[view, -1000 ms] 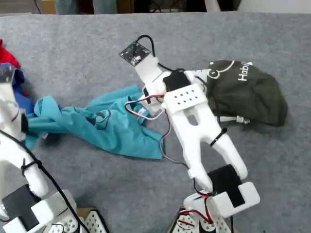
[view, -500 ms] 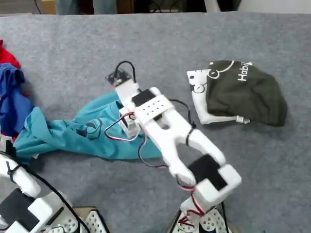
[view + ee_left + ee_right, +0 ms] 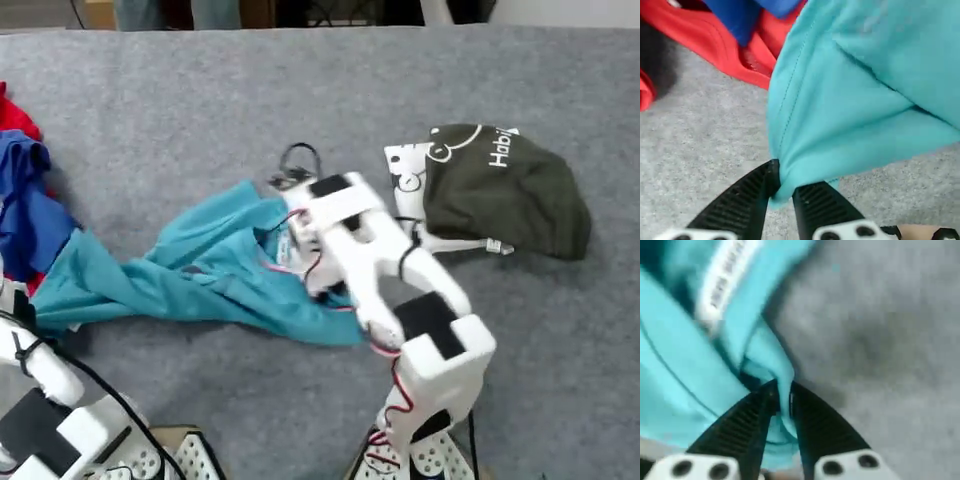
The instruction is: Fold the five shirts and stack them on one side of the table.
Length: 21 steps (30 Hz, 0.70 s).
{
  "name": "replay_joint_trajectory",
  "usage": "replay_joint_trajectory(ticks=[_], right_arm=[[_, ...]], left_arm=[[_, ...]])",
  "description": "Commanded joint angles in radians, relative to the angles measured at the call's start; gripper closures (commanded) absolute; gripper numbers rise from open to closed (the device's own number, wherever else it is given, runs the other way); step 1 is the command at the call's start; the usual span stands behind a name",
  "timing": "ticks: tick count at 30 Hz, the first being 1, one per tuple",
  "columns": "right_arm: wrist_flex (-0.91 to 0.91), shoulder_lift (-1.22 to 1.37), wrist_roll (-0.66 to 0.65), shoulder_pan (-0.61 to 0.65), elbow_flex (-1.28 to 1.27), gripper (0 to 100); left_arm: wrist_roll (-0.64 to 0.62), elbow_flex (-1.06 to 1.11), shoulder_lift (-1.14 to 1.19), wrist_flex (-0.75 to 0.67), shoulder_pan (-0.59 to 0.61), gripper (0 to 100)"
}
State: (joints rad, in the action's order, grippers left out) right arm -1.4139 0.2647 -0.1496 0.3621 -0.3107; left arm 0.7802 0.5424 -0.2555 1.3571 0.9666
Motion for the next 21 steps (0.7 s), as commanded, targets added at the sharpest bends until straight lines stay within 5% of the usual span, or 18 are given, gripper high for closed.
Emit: replay_joint_trajectory(ticks=[1, 6, 14, 21], right_arm=[[-0.147, -0.067, -0.074, -0.130, 0.004, 98.5], [-0.358, -0.099, -0.215, -0.264, 0.002, 98.5], [-0.353, -0.205, -0.443, -0.399, -0.044, 97.5], [-0.353, -0.358, -0.497, -0.442, -0.028, 68.0]], left_arm=[[0.017, 0.033, -0.014, 0.009, -0.045, 97], [0.017, 0.097, -0.014, 0.011, -0.125, 97], [0.123, 0.110, -0.014, 0.011, -0.147, 97], [0.451, 0.076, -0.014, 0.195, -0.094, 96]])
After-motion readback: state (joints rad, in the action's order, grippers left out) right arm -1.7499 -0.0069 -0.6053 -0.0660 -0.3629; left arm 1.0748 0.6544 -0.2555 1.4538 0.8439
